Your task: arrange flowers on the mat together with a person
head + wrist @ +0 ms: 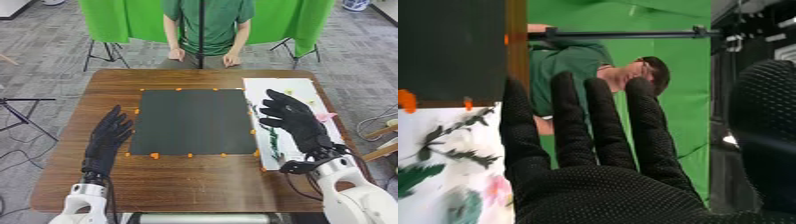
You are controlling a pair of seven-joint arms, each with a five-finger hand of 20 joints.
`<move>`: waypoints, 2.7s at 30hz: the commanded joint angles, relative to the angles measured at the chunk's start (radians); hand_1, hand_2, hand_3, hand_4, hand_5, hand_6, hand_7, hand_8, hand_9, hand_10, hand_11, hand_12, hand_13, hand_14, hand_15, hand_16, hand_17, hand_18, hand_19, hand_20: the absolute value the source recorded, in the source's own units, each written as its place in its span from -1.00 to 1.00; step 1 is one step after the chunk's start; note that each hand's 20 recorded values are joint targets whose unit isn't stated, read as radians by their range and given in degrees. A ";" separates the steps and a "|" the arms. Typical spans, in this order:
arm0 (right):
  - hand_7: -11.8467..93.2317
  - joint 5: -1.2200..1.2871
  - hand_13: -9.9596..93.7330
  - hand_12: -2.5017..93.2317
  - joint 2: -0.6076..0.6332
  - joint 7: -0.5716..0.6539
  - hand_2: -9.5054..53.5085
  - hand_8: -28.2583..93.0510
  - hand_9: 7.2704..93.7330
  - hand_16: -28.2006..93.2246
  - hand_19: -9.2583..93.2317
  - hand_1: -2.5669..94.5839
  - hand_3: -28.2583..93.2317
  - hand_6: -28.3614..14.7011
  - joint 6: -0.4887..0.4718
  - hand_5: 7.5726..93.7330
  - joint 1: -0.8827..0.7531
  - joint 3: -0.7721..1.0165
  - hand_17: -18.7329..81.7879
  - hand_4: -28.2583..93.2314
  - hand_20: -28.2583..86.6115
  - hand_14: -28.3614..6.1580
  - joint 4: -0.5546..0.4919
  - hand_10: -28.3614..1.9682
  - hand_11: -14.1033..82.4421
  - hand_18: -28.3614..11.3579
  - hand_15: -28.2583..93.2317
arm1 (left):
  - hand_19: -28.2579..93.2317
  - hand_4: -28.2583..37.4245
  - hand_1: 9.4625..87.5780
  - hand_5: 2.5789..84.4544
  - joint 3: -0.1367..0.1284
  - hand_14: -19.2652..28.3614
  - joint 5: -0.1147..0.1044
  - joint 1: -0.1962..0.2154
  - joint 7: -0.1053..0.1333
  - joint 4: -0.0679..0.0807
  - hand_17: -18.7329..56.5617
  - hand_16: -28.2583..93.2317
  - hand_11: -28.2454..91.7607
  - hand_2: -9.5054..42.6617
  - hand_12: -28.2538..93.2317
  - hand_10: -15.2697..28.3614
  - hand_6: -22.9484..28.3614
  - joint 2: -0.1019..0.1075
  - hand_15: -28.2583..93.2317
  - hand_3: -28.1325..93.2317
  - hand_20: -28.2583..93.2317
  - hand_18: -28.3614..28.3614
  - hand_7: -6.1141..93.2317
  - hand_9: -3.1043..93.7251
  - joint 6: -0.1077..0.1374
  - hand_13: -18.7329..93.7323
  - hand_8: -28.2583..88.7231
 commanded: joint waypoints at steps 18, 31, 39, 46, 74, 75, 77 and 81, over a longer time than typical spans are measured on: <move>-0.50 -0.073 -0.29 -0.52 0.069 -0.087 -0.86 -0.70 -0.38 -0.05 -0.14 -0.58 0.84 0.07 0.177 -0.34 -0.103 0.042 -0.53 -0.97 -0.17 -0.02 -0.048 -0.07 -0.48 -0.61 -0.32 | 0.12 -0.98 -0.46 -0.36 -0.073 0.32 -0.098 0.115 0.007 -0.052 -0.78 -0.46 -0.22 -0.90 -0.32 0.09 0.07 0.051 -0.21 0.55 -0.41 0.71 -0.63 -0.54 0.010 -0.36 -0.66; -0.49 -0.073 -0.28 -0.52 0.024 -0.117 -0.86 -0.70 -0.38 -0.03 -0.12 -0.58 0.84 0.07 0.092 -0.33 -0.167 0.158 -0.53 -0.97 -0.16 -0.03 -0.083 -0.05 -0.47 -0.62 -0.31 | 0.12 -0.99 -0.48 -0.34 -0.051 0.33 -0.126 0.108 0.042 -0.052 -0.78 -0.46 -0.21 -0.88 -0.31 0.11 0.07 0.061 -0.18 0.56 -0.40 0.72 -0.62 -0.53 0.031 -0.34 -0.66; -0.48 -0.094 -0.28 -0.52 0.062 -0.089 -0.85 -0.70 -0.38 -0.04 -0.11 -0.57 0.84 0.07 0.168 -0.33 -0.110 0.060 -0.54 -0.97 -0.15 -0.02 -0.064 -0.07 -0.47 -0.63 -0.30 | 0.13 -0.99 -0.48 -0.34 -0.047 0.32 -0.143 0.106 0.058 -0.045 -0.78 -0.46 -0.20 -0.87 -0.31 0.11 0.07 0.058 -0.17 0.57 -0.40 0.72 -0.62 -0.52 0.042 -0.33 -0.66; -0.48 -0.090 -0.28 -0.52 0.074 -0.072 -0.83 -0.70 -0.38 -0.05 -0.10 -0.57 0.84 0.07 0.204 -0.33 -0.061 -0.001 -0.53 -0.96 -0.16 -0.01 -0.047 -0.07 -0.47 -0.63 -0.30 | 0.13 -0.99 -0.47 -0.33 -0.040 0.33 -0.161 0.096 0.055 -0.033 -0.76 -0.47 -0.20 -0.87 -0.31 0.13 0.08 0.046 -0.14 0.57 -0.39 0.71 -0.61 -0.51 0.014 -0.33 -0.66; -0.46 -0.098 -0.29 -0.52 0.056 -0.053 -0.81 -0.71 -0.39 -0.05 -0.05 -0.56 0.84 0.09 0.200 -0.33 -0.077 -0.005 -0.55 -0.96 -0.14 -0.03 -0.046 -0.08 -0.46 -0.66 -0.27 | 0.13 -1.00 -0.49 -0.32 -0.044 0.33 -0.150 0.086 0.035 -0.032 -0.77 -0.48 -0.20 -0.85 -0.31 0.14 0.08 0.041 -0.15 0.57 -0.39 0.70 -0.62 -0.51 -0.001 -0.33 -0.66; -0.46 -0.098 -0.29 -0.52 0.051 -0.052 -0.81 -0.71 -0.39 -0.05 -0.05 -0.56 0.84 0.09 0.199 -0.33 -0.076 -0.007 -0.55 -0.96 -0.14 -0.03 -0.045 -0.08 -0.46 -0.66 -0.27 | 0.13 -1.00 -0.49 -0.32 -0.047 0.33 -0.151 0.088 0.036 -0.033 -0.77 -0.48 -0.20 -0.85 -0.31 0.14 0.08 0.042 -0.15 0.57 -0.39 0.70 -0.62 -0.51 -0.001 -0.33 -0.66; -0.46 -0.100 -0.29 -0.52 0.048 -0.051 -0.82 -0.71 -0.39 -0.06 -0.05 -0.56 0.84 0.09 0.193 -0.34 -0.078 -0.009 -0.55 -0.96 -0.14 -0.03 -0.046 -0.08 -0.46 -0.66 -0.27 | 0.13 -1.00 -0.49 -0.32 -0.048 0.33 -0.150 0.100 0.039 -0.039 -0.77 -0.48 -0.20 -0.85 -0.32 0.14 0.08 0.043 -0.15 0.57 -0.39 0.70 -0.62 -0.51 0.008 -0.33 -0.66; -0.46 -0.095 -0.29 -0.52 0.051 -0.051 -0.81 -0.71 -0.39 -0.06 -0.05 -0.56 0.84 0.09 0.200 -0.34 -0.084 -0.014 -0.55 -0.96 -0.14 -0.04 -0.045 -0.09 -0.46 -0.66 -0.26 | 0.13 -1.00 -0.49 -0.32 -0.049 0.33 -0.154 0.103 0.028 -0.035 -0.77 -0.48 -0.20 -0.85 -0.31 0.14 0.08 0.036 -0.15 0.57 -0.39 0.71 -0.62 -0.51 0.001 -0.33 -0.66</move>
